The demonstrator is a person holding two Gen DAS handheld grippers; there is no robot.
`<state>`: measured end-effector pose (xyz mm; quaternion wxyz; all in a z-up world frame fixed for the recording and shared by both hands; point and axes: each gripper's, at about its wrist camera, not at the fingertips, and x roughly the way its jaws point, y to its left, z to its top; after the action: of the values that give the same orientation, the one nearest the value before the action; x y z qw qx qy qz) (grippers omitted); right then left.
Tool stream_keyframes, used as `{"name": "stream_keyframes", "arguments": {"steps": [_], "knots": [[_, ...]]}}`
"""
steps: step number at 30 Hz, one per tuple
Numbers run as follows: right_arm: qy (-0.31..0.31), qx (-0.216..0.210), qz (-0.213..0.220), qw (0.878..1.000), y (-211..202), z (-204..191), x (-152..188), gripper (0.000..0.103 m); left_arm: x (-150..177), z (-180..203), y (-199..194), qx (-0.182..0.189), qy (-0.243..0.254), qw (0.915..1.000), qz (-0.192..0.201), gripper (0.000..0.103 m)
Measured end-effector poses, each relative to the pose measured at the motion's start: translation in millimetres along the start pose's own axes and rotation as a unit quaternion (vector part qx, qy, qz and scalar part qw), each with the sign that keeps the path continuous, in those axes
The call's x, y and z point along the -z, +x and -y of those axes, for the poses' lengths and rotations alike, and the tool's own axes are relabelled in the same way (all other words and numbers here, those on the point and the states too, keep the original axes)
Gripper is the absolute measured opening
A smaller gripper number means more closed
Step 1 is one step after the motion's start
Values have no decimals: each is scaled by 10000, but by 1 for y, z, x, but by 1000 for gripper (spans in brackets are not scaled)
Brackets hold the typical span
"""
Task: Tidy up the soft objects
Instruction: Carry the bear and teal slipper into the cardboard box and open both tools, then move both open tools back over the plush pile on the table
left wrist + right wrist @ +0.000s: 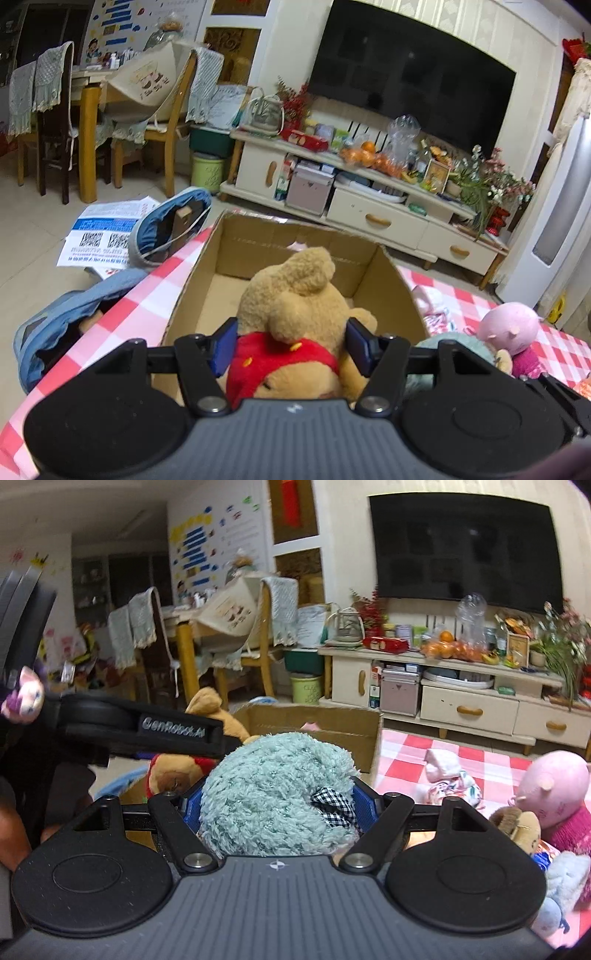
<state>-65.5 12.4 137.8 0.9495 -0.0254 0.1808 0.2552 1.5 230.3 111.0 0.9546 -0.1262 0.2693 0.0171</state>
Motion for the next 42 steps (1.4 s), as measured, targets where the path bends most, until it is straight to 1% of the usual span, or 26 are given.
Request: {"name": "stream_keyframes", "arguments": {"steps": [2, 4, 5, 8, 9, 11, 13, 15, 16, 19, 22, 24, 26, 28, 30, 32, 35, 37, 42], "knots": [[-116, 6, -85, 9999, 3, -3, 5, 96, 2, -3, 2, -58, -21, 10000, -62, 63], [-204, -4, -144, 9997, 7, -5, 9, 101, 2, -4, 4, -118, -25, 9998, -138, 64], [-236, -27, -157, 9996, 9, -6, 8, 101, 3, -5, 4, -158, -34, 9997, -166, 65], [-247, 2, -152, 9996, 7, -10, 6, 102, 4, -7, 2, -230, -60, 9997, -105, 76], [-220, 23, -144, 9997, 0, -7, 9, 102, 4, -7, 0, -228, -58, 9997, -70, 81], [-146, 48, -101, 9998, -8, -3, 10, 103, 3, -5, -3, -230, -38, 9997, 4, 85], [-46, 127, -22, 9999, -16, 1, 7, 103, 4, -2, -5, -196, 2, 9998, 90, 93], [61, 215, 38, 9997, -34, 14, 16, 103, 5, 2, -7, -145, 113, 9996, 202, 97], [127, 307, 70, 9994, -39, 17, 15, 103, 6, 3, -7, -153, 150, 9994, 265, 97], [355, 590, 98, 9976, -56, 32, 26, 103, 9, 9, -10, -183, 237, 9978, 588, 97], [600, 888, 111, 9942, -72, 50, 33, 103, 11, 14, -9, -139, 307, 9959, 839, 97], [751, 1092, 155, 9911, -81, 60, 36, 103, 16, 17, -4, -83, 368, 9955, 871, 97], [917, 1273, 194, 9874, -89, 72, 42, 103, 21, 21, 1, -116, 458, 9948, 906, 97], [1106, 1431, 211, 9833, -97, 84, 47, 103, 27, 25, 7, -217, 606, 9932, 969, 97], [1323, 1580, 231, 9783, -112, 102, 60, 103, 31, 29, 10, -369, 817, 9905, 1040, 97], [1483, 1712, 239, 9737, -117, 112, 64, 103, 34, 35, 10, -531, 1101, 9859, 1140, 97], [1581, 1969, 253, 9673, -114, 122, 66, 103, 34, 37, 7, -658, 1302, 9820, 1197, 97], [1617, 2111, 261, 9636, -115, 127, 71, 103, 30, 33, 8, -786, 1342, 9809, 1170, 97], [1634, 2413, 221, 9563, -111, 135, 76, 103, 18, 14, 11, -1236, 1170, 9796, 1073, 97]]}}
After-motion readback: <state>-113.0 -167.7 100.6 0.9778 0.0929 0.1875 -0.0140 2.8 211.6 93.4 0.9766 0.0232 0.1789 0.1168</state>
